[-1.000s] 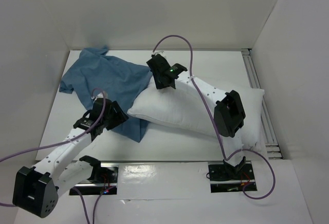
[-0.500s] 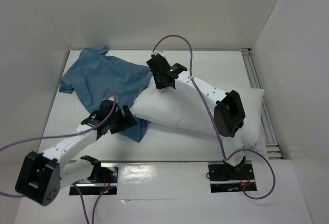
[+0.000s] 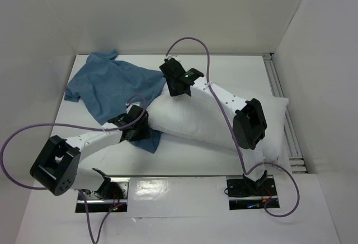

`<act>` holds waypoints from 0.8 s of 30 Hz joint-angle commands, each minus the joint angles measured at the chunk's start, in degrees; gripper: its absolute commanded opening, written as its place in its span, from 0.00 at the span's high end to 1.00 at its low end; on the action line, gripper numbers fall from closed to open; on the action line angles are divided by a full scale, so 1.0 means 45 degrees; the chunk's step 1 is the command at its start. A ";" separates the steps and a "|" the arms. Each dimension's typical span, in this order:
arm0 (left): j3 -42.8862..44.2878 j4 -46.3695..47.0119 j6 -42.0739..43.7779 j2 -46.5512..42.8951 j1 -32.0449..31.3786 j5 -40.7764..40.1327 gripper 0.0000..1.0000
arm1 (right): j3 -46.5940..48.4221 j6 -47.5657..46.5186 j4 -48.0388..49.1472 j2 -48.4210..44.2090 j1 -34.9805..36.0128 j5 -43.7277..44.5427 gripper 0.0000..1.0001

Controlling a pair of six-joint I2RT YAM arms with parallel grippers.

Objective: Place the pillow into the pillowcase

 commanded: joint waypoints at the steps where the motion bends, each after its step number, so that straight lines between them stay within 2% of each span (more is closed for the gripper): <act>1: 0.0462 -0.0964 -0.0470 0.0239 -0.0058 -0.1493 0.52 | 0.0296 -0.0143 -0.0730 0.0195 -0.0025 0.0251 1.00; 5: 0.0753 -0.1686 -0.0587 -0.1028 -0.0058 -0.1807 0.82 | 0.0413 -0.0143 -0.0847 0.0195 -0.0025 0.0388 1.00; 9: 0.1359 -0.2877 -0.0471 -0.2473 -0.0058 -0.1672 1.00 | 0.0277 -0.0259 -0.0847 0.0195 -0.0025 0.0388 1.00; 15: 0.1867 -0.3524 -0.0197 -0.4756 0.0625 -0.0383 1.00 | -0.0113 -0.0260 -0.0711 0.0195 -0.0025 0.0271 1.00; 24: 0.2610 -0.3955 -0.0198 -0.5893 0.1874 0.1021 1.00 | -0.0231 -0.0260 -0.0711 0.0311 0.0092 0.0777 1.00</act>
